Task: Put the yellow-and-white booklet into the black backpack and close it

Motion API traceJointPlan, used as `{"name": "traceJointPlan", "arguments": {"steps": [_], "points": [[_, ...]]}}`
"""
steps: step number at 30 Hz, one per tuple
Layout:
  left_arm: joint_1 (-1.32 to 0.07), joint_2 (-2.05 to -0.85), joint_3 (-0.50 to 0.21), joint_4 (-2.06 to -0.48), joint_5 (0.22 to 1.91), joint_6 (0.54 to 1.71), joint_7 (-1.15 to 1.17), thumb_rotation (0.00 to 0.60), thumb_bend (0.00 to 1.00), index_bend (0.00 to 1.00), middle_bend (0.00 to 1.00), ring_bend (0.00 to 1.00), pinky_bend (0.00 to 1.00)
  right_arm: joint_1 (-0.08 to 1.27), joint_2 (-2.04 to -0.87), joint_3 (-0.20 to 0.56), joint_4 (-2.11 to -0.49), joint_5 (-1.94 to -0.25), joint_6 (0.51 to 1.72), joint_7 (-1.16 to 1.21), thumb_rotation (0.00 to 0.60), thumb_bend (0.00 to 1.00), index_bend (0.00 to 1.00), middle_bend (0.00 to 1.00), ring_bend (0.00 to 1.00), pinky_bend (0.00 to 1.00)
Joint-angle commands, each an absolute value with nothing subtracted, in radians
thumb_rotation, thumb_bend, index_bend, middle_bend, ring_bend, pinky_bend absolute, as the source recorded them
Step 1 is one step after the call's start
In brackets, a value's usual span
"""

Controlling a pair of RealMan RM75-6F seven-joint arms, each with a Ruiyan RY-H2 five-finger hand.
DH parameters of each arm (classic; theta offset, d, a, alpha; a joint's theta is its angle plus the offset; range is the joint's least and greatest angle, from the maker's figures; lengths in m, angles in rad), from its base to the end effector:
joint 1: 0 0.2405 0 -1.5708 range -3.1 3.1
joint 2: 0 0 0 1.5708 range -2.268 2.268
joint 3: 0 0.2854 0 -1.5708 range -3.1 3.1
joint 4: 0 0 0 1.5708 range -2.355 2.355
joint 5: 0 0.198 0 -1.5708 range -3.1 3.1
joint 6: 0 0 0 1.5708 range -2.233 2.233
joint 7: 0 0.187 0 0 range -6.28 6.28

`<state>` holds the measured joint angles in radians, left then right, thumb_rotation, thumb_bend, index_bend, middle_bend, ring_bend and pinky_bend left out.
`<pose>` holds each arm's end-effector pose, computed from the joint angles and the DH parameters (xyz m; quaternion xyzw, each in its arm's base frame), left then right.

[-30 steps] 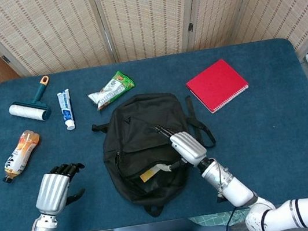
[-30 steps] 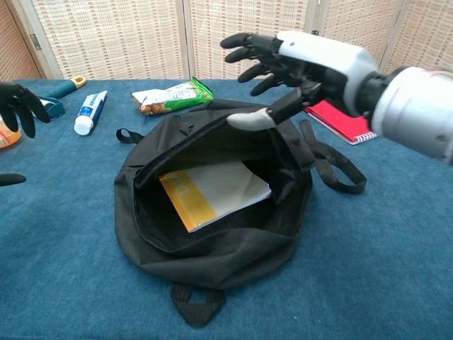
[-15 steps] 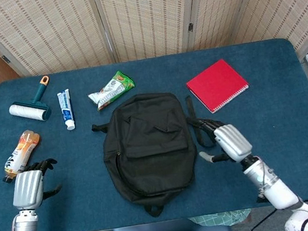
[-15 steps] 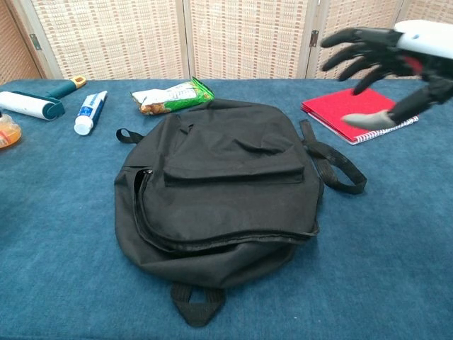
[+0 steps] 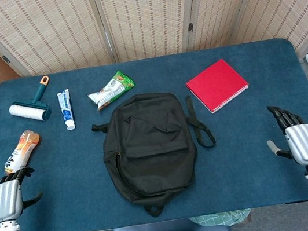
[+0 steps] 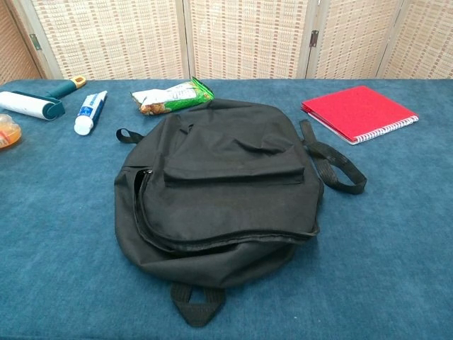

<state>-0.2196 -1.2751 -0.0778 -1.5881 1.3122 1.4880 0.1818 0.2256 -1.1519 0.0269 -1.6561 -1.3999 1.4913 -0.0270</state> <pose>-0.3215 0.2729 0.1455 -0.5711 -0.3777 -0.3840 0.6195 -0.3069 -0.2648 0.1704 0.5881 -0.3897 0.4201 0.5708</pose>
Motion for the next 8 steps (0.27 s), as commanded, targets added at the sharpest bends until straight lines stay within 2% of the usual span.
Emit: {"name": "traceJointPlan", "arguments": {"steps": [1, 3, 8], "points": [[-0.187, -1.25, -0.057, -1.613, 1.362, 1.527, 0.16, 0.6, 0.09, 0.37, 0.44, 0.38, 0.36, 0.18, -1.137, 0.008, -1.626, -1.418, 1.525, 0.019, 0.534, 0.36, 0.01, 0.08, 0.11, 0.18], [-0.171, -1.238, -0.046, -1.624, 1.385, 1.545, 0.154, 0.6, 0.09, 0.37, 0.44, 0.38, 0.35, 0.158, -1.133, 0.001, -1.613, -1.424, 1.538, 0.046, 0.512, 0.36, 0.0, 0.07, 0.1, 0.16], [-0.142, -1.219, -0.03, -1.647, 1.429, 1.58, 0.149, 0.6, 0.09, 0.37, 0.44, 0.38, 0.35, 0.124, -1.123, -0.005, -1.586, -1.43, 1.543, 0.088, 0.502, 0.36, 0.0, 0.07, 0.1, 0.16]]}}
